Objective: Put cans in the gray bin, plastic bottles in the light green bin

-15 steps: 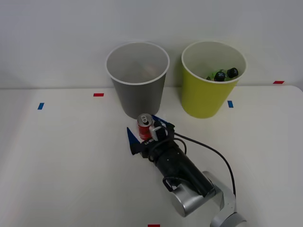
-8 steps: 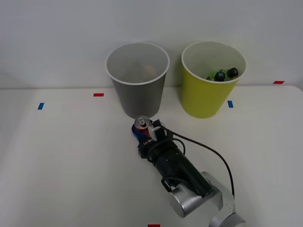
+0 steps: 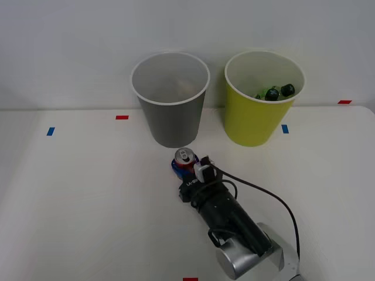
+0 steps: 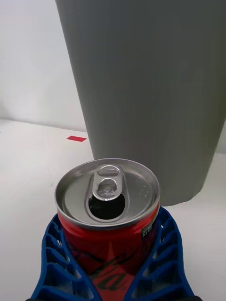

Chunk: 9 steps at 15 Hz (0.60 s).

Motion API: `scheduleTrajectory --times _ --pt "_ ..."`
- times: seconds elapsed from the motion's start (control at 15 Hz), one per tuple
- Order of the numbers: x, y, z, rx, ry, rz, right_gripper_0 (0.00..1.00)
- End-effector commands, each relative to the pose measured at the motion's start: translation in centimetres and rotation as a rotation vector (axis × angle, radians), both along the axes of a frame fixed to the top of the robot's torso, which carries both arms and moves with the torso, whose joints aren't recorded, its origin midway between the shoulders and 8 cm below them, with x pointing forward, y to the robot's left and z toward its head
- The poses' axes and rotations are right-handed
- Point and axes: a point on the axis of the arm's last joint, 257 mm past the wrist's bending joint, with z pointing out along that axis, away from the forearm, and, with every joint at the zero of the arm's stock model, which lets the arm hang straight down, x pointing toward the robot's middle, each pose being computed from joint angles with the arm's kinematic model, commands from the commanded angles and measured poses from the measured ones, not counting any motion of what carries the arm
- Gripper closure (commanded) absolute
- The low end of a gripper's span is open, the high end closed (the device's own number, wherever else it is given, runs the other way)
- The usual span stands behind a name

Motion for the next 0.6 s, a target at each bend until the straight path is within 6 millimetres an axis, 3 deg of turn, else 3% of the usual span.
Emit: scheduleTrajectory --times 0.07,0.27,0.6 --pt "-2.6 -1.3 0.9 0.047 -0.001 0.005 1.0" --pt "-4.9 -1.5 2.7 0.097 -0.008 0.034 1.0" --pt "-6.8 -2.9 6.9 0.186 -0.042 0.045 1.0"
